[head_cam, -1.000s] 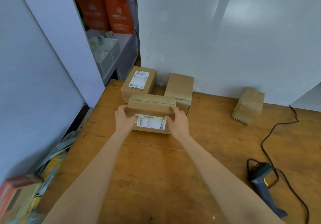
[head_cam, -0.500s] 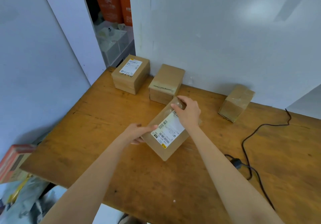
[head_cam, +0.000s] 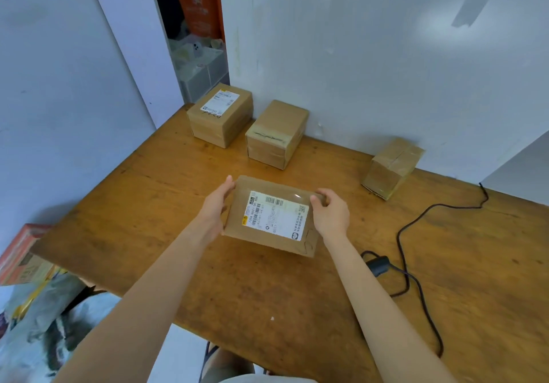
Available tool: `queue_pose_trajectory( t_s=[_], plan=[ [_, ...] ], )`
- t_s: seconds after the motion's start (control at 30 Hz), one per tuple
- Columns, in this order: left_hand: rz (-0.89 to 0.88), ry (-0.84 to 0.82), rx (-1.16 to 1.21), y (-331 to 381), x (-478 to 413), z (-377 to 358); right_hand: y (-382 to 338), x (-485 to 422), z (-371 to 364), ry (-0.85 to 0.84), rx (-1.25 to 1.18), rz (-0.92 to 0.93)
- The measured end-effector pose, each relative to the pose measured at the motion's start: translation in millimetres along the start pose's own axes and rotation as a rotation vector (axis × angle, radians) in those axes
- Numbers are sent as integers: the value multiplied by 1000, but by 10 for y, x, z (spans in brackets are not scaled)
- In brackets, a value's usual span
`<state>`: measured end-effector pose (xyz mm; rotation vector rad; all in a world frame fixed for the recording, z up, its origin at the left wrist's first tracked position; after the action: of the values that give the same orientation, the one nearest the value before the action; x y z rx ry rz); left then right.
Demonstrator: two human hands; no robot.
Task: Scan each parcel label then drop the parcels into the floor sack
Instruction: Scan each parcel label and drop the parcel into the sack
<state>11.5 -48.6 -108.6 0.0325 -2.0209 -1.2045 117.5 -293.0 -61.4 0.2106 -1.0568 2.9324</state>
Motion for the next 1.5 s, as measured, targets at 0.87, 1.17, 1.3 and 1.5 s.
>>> queue_pose_trajectory(
  t_s=[0.87, 1.17, 1.3, 1.5],
  plan=[
    [-392, -263, -337, 342, 280, -805, 1077, 871, -344, -328, -373, -235],
    [-355, -167, -197, 111, 122, -1029, 1548, 858, 335, 146, 307, -179],
    [-314, -117, -83, -40, 85, -1072, 1884, 949, 293, 44, 535, -356],
    [-307, -116, -63, -84, 47, -1160, 1937, 865, 207, -66, 512, -313]
  ],
)
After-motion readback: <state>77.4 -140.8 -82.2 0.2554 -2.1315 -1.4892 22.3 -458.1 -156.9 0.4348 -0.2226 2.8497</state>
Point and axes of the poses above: each hand's wrist, its own x-axis away from the middle knuckle, its own z-axis out of the back of the hand, y = z × x, the point moved 9 cm from there along -x, towards the middle knuckle, and after that the axes turned 13 degrees about x, right-handed, at the moved point
